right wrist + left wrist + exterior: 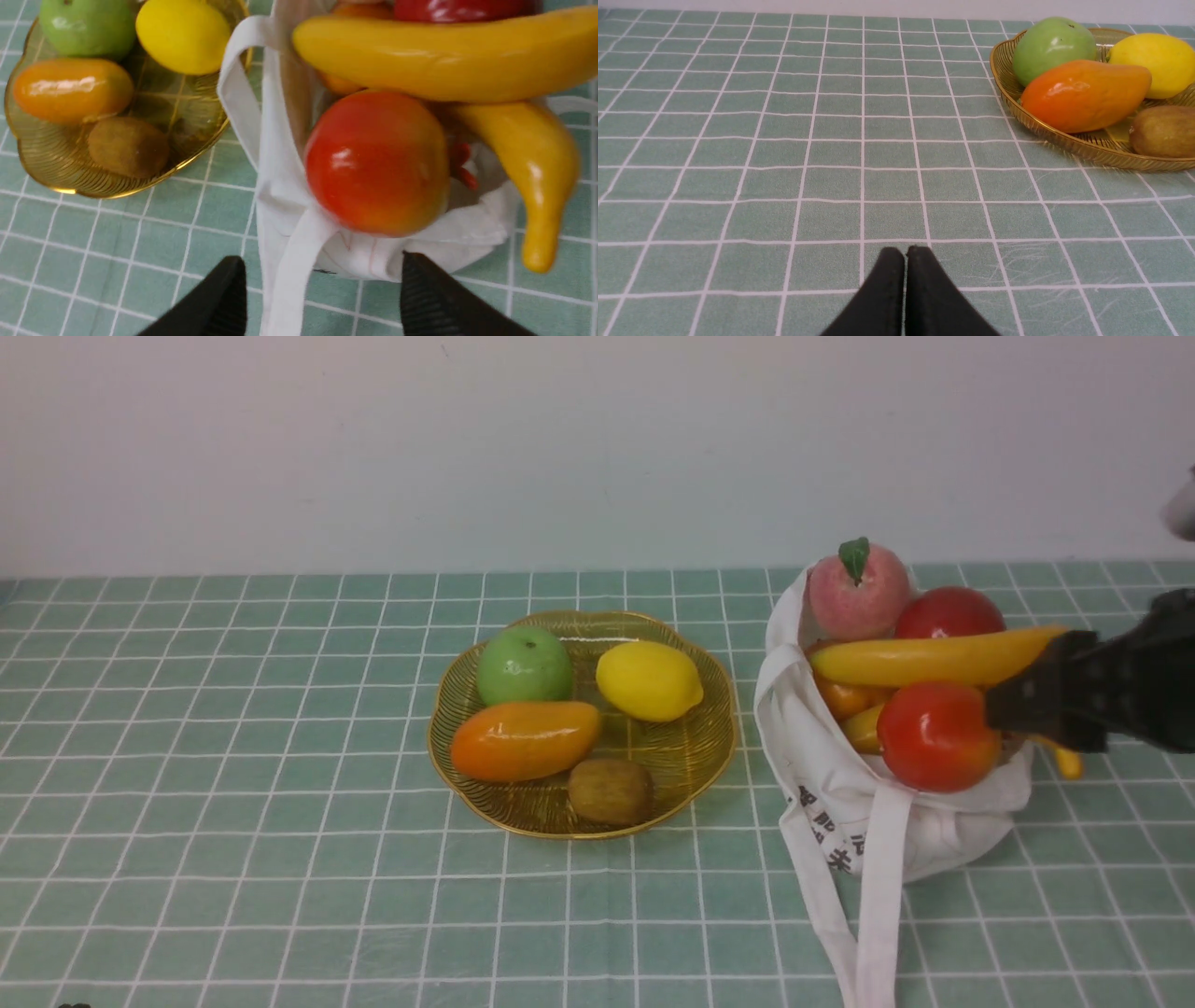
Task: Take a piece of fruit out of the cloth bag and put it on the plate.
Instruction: Use the right arm to grab a pomegranate from the bag
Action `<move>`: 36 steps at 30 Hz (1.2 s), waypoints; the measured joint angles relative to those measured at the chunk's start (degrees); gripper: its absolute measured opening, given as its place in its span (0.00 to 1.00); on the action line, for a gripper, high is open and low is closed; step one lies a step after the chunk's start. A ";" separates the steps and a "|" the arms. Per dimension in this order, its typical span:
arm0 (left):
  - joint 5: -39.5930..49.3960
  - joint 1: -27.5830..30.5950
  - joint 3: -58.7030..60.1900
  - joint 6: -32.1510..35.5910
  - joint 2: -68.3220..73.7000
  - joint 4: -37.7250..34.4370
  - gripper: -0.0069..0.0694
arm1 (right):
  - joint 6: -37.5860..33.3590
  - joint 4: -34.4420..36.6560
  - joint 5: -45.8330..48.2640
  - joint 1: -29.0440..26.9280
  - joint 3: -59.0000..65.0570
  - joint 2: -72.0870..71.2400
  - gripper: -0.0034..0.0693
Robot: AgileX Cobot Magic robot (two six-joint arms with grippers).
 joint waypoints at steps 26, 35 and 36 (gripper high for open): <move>0.00 0.00 0.00 0.00 0.00 0.00 0.08 | 16.66 -16.58 0.78 3.74 -14.43 23.83 1.00; 0.00 0.00 0.00 0.00 0.00 0.00 0.08 | 16.46 -16.58 0.47 3.74 -14.43 23.96 0.87; 0.00 0.00 0.00 0.00 0.00 0.00 0.08 | 16.35 -16.58 0.58 3.74 -14.43 23.96 0.87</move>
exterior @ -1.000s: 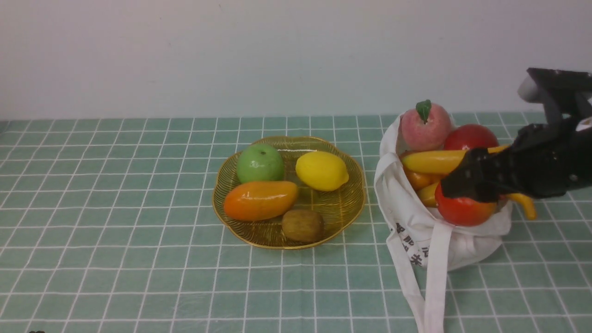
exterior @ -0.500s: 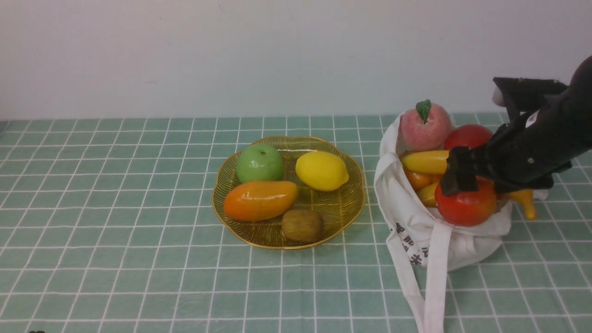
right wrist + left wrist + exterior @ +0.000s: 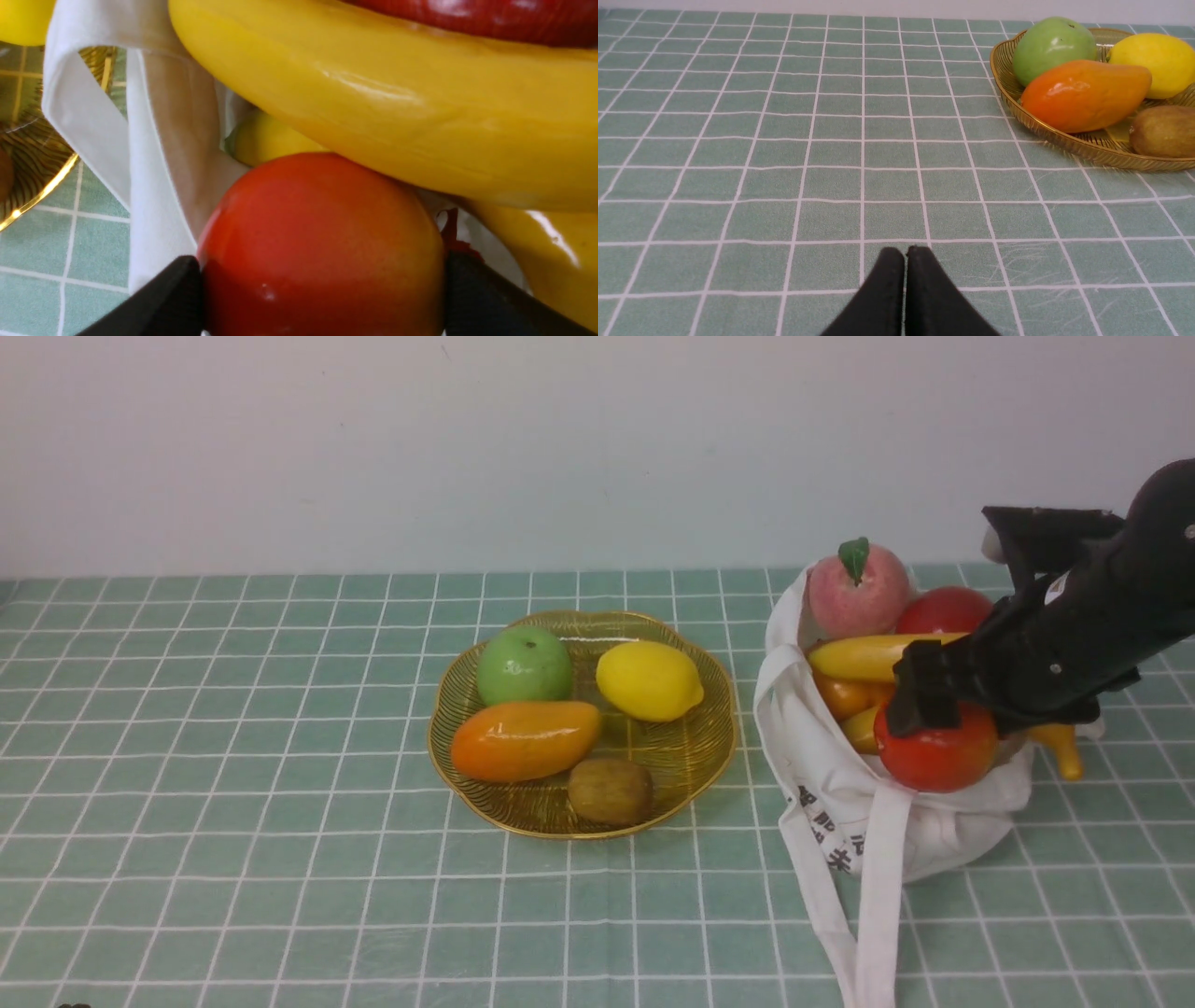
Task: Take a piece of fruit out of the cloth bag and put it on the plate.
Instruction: Use the right arm to grab a pomegranate from the bag, then use the right arm to put the pomegranate into the empty plate on the left
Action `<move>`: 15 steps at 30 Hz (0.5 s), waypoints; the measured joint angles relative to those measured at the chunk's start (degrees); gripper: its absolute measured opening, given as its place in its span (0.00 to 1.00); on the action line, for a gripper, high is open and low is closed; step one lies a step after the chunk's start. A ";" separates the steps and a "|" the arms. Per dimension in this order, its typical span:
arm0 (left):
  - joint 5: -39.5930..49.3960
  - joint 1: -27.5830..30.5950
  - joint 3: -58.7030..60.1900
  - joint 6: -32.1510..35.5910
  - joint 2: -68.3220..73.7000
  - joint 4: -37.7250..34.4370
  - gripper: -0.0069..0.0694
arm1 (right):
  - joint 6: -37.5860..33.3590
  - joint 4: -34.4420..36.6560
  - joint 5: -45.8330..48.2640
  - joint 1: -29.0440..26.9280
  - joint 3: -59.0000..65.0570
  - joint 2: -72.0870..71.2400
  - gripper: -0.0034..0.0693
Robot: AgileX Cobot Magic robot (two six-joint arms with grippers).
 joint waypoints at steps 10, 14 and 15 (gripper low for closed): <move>0.00 0.00 0.00 0.00 0.00 0.00 0.08 | -0.29 0.05 2.32 0.00 -0.07 -6.14 0.87; 0.00 0.00 0.00 0.00 0.00 0.00 0.08 | -1.17 3.44 5.27 0.00 -0.07 -10.42 0.87; 0.00 0.00 0.00 0.00 0.00 0.00 0.08 | -1.50 4.32 5.67 0.00 -0.07 -10.98 0.87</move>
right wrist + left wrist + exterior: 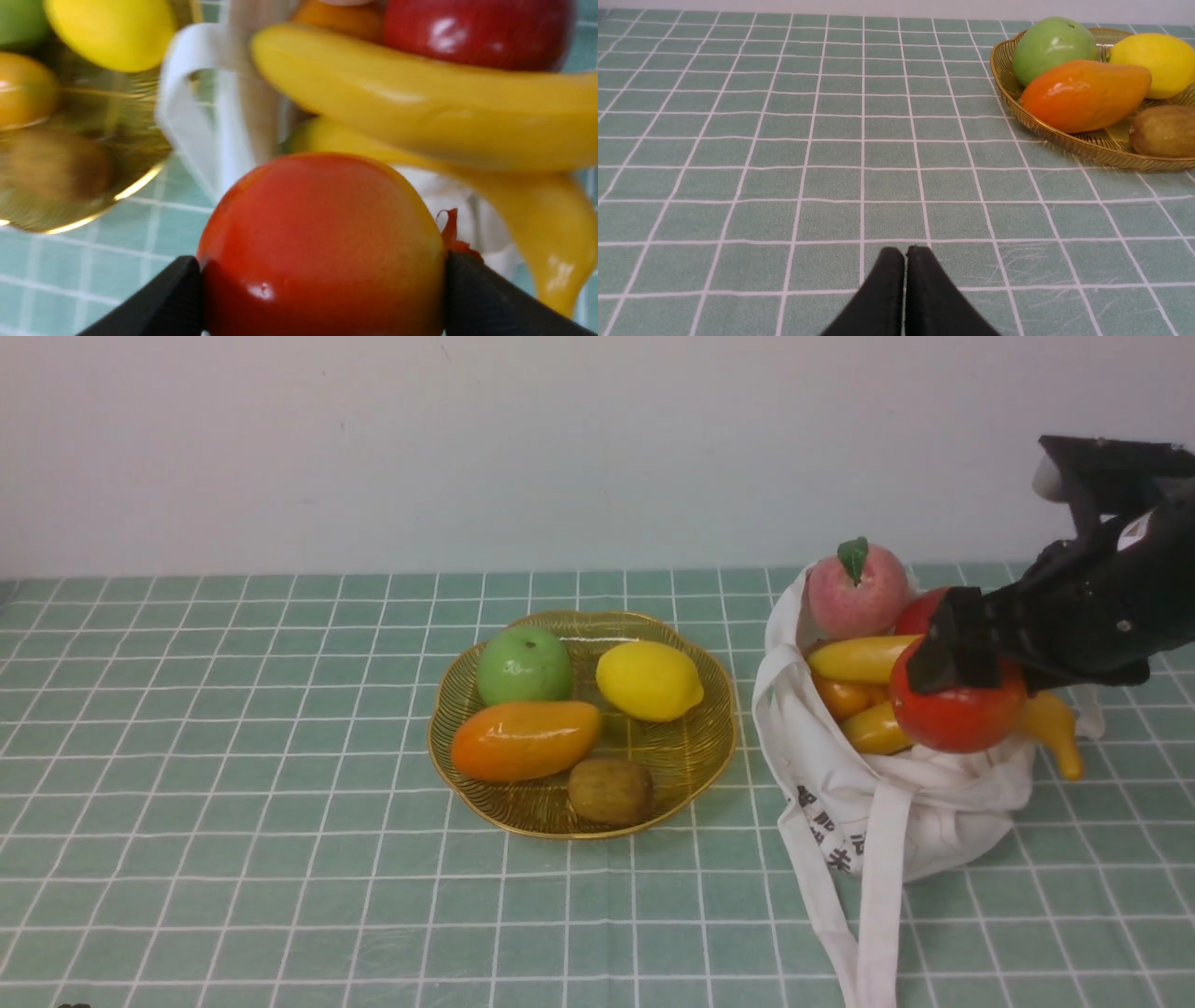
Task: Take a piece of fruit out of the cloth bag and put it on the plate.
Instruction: Use the right arm to put the pomegranate into the empty plate on the left
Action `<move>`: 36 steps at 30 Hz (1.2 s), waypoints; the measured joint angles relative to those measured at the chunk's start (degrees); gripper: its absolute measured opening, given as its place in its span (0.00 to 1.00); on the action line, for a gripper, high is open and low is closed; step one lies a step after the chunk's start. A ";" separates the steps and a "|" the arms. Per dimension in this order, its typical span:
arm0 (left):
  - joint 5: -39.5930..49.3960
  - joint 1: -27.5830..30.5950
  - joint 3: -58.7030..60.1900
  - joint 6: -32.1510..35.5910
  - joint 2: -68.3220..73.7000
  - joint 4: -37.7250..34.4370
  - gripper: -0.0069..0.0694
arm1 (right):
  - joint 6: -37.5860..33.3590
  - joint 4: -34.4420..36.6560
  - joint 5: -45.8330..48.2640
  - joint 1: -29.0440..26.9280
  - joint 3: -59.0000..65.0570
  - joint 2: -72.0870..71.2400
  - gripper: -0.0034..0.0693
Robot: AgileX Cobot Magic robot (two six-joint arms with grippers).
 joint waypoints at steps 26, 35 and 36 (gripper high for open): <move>0.00 0.00 0.00 0.00 0.00 0.00 0.08 | -35.47 33.14 -37.16 18.47 -0.01 20.59 0.87; 0.00 0.00 0.00 0.00 0.00 0.00 0.08 | -35.47 34.54 -36.14 18.47 -0.06 21.09 0.87; 0.00 0.00 0.00 0.00 0.00 0.00 0.08 | -35.47 34.54 -35.74 18.47 -0.06 21.09 0.87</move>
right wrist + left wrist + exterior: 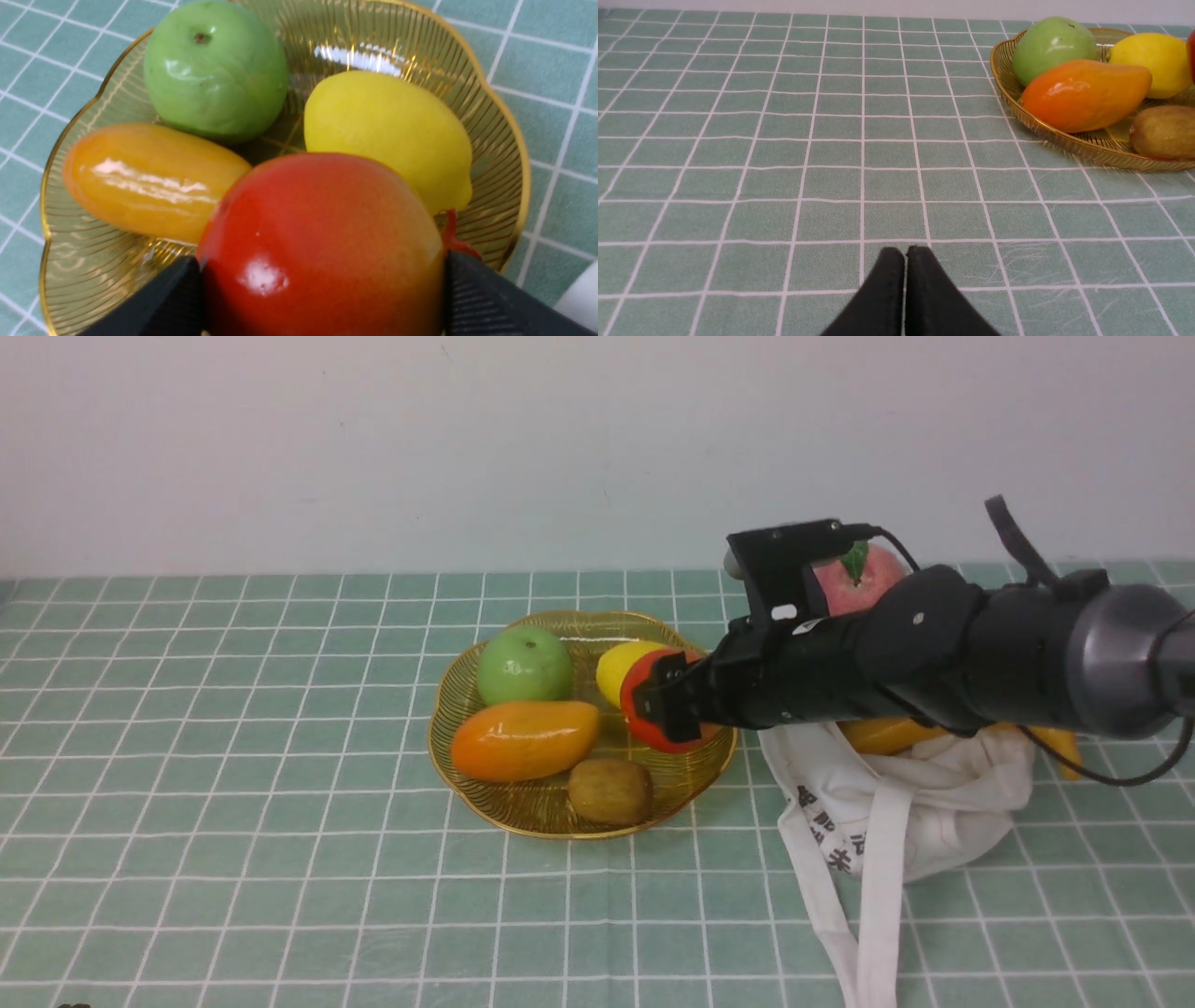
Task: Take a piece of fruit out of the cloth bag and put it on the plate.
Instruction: Use the right arm to put the pomegranate into the empty plate on the left
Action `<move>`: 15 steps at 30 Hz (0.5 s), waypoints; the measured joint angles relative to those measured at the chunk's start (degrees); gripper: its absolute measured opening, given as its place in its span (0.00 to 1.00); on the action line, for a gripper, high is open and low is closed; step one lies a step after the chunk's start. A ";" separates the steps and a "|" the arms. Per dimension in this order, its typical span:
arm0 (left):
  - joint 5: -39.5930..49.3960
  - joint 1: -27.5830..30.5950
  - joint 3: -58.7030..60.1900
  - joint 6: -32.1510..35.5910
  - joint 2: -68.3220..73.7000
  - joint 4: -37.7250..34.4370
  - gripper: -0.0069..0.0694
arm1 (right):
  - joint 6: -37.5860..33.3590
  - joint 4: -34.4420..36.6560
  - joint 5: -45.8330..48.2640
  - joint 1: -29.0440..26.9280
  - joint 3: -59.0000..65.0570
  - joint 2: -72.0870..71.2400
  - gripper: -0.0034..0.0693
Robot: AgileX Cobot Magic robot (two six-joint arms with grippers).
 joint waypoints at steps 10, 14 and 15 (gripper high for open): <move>0.00 0.00 0.00 0.00 0.00 0.00 0.08 | -0.78 0.00 4.39 0.00 0.00 -0.25 0.95; 0.00 0.00 0.00 0.00 0.00 0.00 0.08 | -1.10 0.00 5.20 0.00 0.00 -2.36 0.95; 0.00 0.00 0.00 0.00 0.00 0.00 0.08 | -1.10 0.00 5.15 0.00 0.00 -3.30 0.95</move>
